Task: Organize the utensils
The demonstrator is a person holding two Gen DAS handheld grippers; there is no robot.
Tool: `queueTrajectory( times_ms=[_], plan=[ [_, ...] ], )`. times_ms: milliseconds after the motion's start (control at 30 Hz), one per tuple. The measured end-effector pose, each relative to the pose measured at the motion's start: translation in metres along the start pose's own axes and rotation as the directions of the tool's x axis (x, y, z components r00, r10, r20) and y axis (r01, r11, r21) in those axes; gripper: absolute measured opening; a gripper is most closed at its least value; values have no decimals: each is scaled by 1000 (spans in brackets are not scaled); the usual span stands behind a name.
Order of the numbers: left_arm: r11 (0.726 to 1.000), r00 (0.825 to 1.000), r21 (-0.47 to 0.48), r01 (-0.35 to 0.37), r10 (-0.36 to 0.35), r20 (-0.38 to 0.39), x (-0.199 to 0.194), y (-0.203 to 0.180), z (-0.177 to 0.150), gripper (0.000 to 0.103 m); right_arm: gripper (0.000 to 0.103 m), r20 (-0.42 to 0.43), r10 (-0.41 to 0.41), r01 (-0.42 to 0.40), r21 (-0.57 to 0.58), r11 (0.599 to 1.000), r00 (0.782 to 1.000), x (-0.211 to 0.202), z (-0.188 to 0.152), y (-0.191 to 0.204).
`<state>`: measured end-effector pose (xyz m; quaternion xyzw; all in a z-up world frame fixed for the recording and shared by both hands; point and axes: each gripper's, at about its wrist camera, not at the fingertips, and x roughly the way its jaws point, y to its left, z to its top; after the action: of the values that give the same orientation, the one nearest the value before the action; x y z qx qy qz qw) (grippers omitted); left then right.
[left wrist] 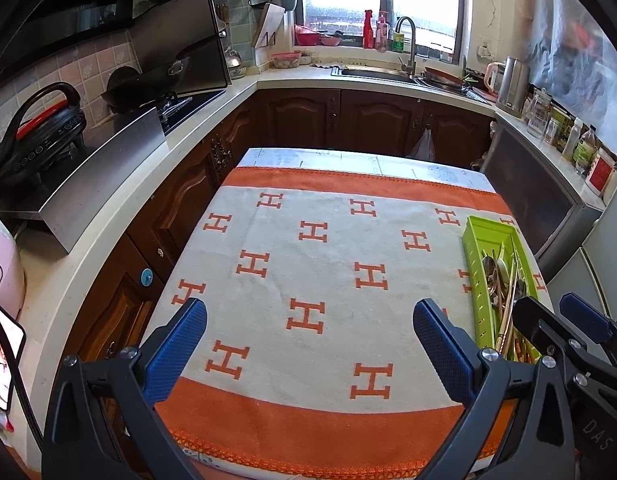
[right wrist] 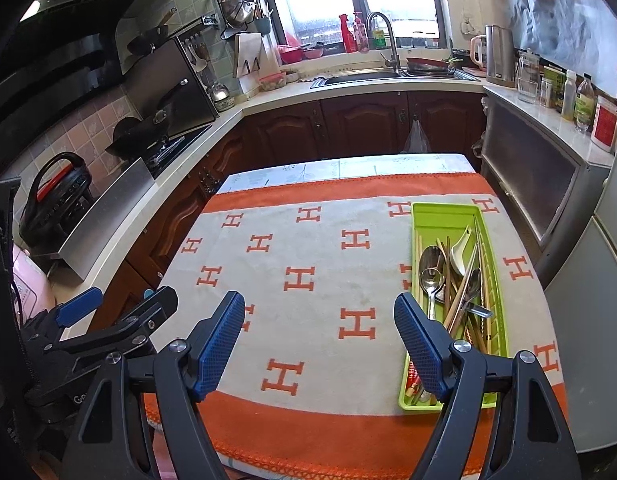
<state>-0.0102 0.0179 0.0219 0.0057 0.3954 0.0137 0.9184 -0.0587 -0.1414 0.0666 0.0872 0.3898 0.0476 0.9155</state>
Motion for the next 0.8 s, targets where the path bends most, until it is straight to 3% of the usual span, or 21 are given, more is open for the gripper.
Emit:
queueTrajectory(
  times_ms=[800],
  plan=[
    [1000, 1000, 0, -14, 14, -25, 8, 4, -2, 102, 78, -22, -3, 3, 0, 1000, 1000, 11, 0, -10]
  ],
)
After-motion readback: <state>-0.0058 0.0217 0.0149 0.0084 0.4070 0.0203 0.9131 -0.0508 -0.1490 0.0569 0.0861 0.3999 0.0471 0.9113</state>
